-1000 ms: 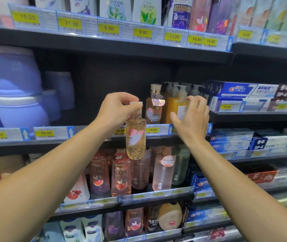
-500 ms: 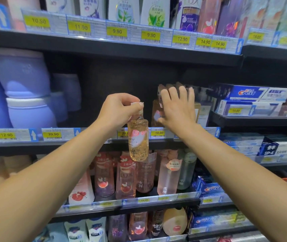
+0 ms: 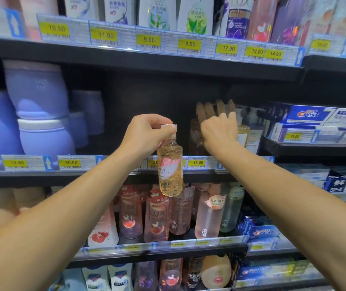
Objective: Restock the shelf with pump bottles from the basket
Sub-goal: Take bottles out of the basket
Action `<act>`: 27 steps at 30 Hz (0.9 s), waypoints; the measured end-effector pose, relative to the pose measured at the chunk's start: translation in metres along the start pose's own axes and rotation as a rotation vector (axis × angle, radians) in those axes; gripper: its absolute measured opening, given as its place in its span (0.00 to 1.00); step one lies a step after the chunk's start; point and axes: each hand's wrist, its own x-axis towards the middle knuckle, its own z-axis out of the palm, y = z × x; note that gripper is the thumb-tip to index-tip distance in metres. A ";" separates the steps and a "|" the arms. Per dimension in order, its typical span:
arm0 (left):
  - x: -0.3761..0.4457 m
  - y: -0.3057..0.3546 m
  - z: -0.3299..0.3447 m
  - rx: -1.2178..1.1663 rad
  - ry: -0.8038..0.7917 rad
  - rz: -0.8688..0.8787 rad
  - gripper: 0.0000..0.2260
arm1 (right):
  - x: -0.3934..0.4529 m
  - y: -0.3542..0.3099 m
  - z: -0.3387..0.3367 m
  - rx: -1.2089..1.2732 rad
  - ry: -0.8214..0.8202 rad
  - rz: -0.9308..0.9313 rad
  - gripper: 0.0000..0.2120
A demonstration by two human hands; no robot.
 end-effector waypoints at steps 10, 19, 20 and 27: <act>0.013 0.017 -0.001 -0.112 0.089 0.091 0.08 | -0.014 0.014 0.020 0.195 0.355 -0.012 0.32; 0.026 0.055 0.045 0.032 0.331 0.396 0.12 | -0.074 0.046 0.062 0.582 0.347 -0.022 0.42; 0.030 0.054 0.050 0.046 0.318 0.380 0.12 | -0.079 0.048 0.066 0.581 0.326 -0.030 0.43; 0.043 0.037 0.078 0.093 0.153 0.129 0.16 | -0.091 0.050 0.080 0.599 0.232 -0.055 0.44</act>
